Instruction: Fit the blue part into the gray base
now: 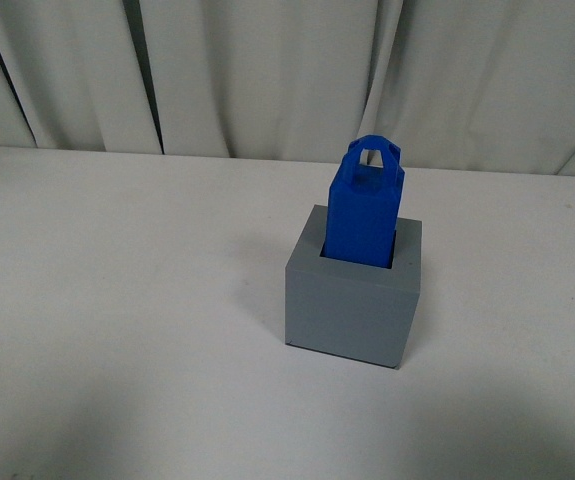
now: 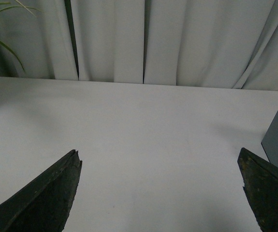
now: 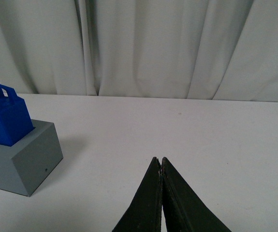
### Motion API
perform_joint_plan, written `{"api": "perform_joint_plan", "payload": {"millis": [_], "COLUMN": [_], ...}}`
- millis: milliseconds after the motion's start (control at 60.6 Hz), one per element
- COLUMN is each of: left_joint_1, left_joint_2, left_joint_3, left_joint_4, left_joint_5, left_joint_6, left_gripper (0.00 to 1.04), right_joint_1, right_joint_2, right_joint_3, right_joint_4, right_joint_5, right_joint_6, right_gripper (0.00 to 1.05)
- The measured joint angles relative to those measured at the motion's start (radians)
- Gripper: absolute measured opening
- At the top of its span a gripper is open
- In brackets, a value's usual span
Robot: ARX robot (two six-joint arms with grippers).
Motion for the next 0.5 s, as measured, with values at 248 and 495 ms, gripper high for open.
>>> {"api": "perform_joint_plan", "payload": {"millis": [248, 495], "left_joint_1": [0.0, 0.0], "left_joint_2": [0.0, 0.0], "left_joint_3": [0.0, 0.0], "left_joint_4": [0.0, 0.0], "left_joint_5": [0.0, 0.0], "left_joint_6": [0.0, 0.0], "left_gripper": [0.98, 0.98], "right_joint_1": [0.0, 0.0], "right_joint_2": [-0.001, -0.001], "right_joint_3": [0.0, 0.0], "right_joint_4": [0.0, 0.0], "right_joint_5": [0.0, 0.0], "right_joint_6": [0.0, 0.0], "right_gripper": [0.31, 0.75]}}
